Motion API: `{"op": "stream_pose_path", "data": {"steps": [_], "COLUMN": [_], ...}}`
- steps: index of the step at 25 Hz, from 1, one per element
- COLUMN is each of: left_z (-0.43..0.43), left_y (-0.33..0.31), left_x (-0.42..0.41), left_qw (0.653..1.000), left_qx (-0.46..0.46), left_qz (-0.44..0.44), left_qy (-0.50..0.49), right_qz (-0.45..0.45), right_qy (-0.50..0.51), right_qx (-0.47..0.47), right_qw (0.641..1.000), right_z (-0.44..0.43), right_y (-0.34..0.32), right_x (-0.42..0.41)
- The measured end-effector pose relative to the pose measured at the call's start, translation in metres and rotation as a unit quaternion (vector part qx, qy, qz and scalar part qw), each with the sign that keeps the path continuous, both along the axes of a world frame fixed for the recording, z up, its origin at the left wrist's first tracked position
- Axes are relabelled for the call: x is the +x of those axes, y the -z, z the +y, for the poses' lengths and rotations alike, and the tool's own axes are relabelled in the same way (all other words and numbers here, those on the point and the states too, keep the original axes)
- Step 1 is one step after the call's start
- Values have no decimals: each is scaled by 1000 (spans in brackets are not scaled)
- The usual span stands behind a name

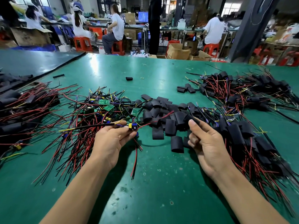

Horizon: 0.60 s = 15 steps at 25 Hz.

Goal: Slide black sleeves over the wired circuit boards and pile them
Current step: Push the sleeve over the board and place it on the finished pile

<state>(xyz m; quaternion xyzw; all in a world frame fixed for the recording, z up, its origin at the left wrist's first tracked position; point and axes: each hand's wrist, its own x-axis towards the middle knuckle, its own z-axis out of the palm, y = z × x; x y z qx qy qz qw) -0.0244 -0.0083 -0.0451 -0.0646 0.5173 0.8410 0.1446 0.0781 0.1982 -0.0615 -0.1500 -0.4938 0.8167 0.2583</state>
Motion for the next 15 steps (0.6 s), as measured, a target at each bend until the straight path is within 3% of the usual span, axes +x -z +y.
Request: {"op": "stream_pose_path", "data": {"steps": [4,15], "left_z": [0,0], "left_y": [2,4], "left_x": [-2,-2], "left_qw": [999,997], "left_qx": [-10,-28], "left_qz": [-17,-22], "left_qy": [36,68], "right_qz": [-10,-53], "right_qy": [-7,-55], "right_qx": [-60,-26], "right_qw": [998,997], "right_z": [4,-1], "right_y": [-1,0], "right_x": [0,2]}}
